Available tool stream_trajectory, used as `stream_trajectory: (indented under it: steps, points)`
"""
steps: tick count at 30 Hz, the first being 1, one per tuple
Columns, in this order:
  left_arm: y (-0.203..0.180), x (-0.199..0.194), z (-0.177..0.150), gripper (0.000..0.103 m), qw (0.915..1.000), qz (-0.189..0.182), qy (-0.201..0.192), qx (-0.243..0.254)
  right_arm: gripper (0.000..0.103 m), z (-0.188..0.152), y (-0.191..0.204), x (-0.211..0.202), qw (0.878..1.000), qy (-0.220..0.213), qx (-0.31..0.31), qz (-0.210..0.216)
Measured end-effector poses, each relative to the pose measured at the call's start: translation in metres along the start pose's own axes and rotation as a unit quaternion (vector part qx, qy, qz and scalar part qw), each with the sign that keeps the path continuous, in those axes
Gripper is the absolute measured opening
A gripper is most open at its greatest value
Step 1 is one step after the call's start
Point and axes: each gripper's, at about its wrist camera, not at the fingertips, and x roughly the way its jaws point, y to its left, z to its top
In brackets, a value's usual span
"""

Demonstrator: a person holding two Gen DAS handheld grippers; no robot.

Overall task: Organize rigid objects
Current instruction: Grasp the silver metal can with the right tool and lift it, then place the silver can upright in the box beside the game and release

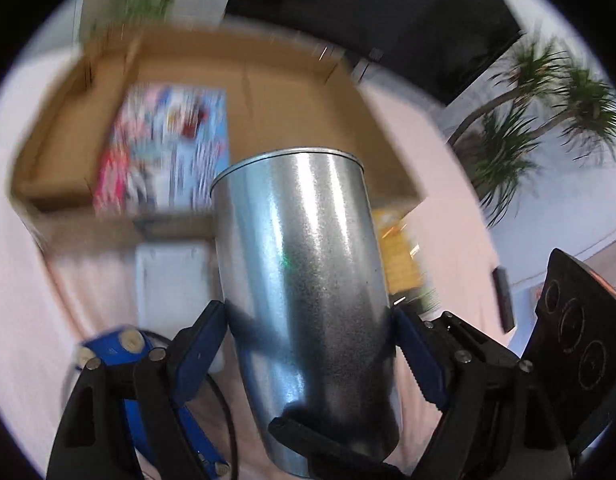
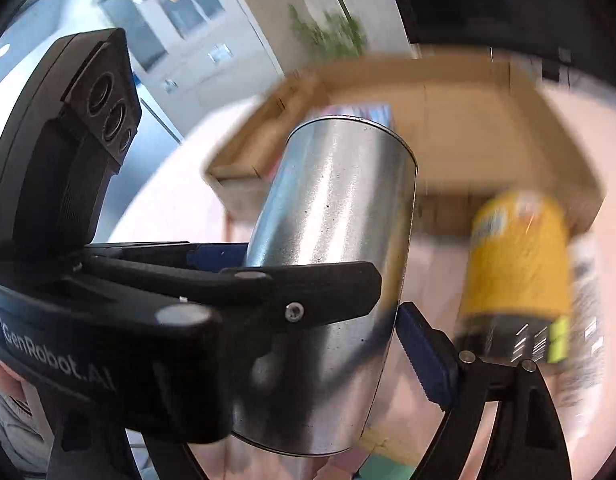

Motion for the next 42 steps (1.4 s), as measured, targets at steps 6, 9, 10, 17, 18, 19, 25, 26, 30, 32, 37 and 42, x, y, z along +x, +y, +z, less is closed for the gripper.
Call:
stream_trajectory:
  steps: [6, 9, 10, 17, 18, 19, 25, 26, 30, 32, 37, 42]
  points:
    - [-0.039, -0.061, 0.033, 0.083, 0.9939, 0.008, -0.098, 0.051, 0.085, 0.044, 0.026, -0.059, 0.994, -0.083, -0.067, -0.015]
    - [-0.049, -0.075, 0.060, 0.083, 0.9906, 0.008, -0.120, 0.065, 0.085, 0.072, 0.027, -0.075, 0.990, -0.107, -0.086, -0.024]
    - [-0.051, -0.077, 0.071, 0.083, 0.9901, 0.008, -0.123, 0.068, 0.084, 0.082, 0.025, -0.078, 0.989, -0.112, -0.088, -0.024]
    - [-0.047, -0.050, 0.142, 0.083, 0.9934, -0.002, -0.094, 0.066, 0.083, 0.158, -0.024, -0.072, 0.995, -0.091, -0.042, 0.019]
    - [-0.042, -0.039, 0.148, 0.083, 0.9946, -0.003, -0.083, 0.063, 0.083, 0.165, -0.034, -0.066, 0.996, -0.083, -0.036, 0.017]
    - [-0.040, -0.029, 0.152, 0.083, 0.9955, -0.002, -0.073, 0.061, 0.083, 0.170, -0.042, -0.059, 0.997, -0.075, -0.032, 0.014]
    - [0.004, 0.057, 0.166, 0.083, 0.9999, -0.008, 0.003, 0.008, 0.082, 0.181, -0.103, 0.024, 1.000, 0.002, 0.013, 0.020]
    - [0.015, 0.073, 0.165, 0.083, 0.9997, -0.007, 0.021, -0.003, 0.082, 0.181, -0.113, 0.040, 0.999, 0.016, 0.022, 0.023]
    - [0.045, 0.123, 0.154, 0.083, 0.9959, -0.001, 0.084, -0.035, 0.082, 0.170, -0.142, 0.097, 0.995, 0.076, 0.058, 0.035]
    - [0.054, 0.138, 0.144, 0.083, 0.9938, 0.004, 0.103, -0.042, 0.082, 0.161, -0.152, 0.122, 0.991, 0.112, 0.072, 0.034]
    - [0.044, 0.135, 0.139, 0.084, 0.9946, 0.026, 0.096, -0.028, 0.083, 0.160, -0.161, 0.130, 0.986, 0.127, 0.096, 0.042]
    - [0.039, 0.136, 0.138, 0.082, 0.9930, 0.024, 0.105, -0.049, 0.074, 0.150, -0.150, 0.097, 0.990, 0.104, 0.092, 0.035]
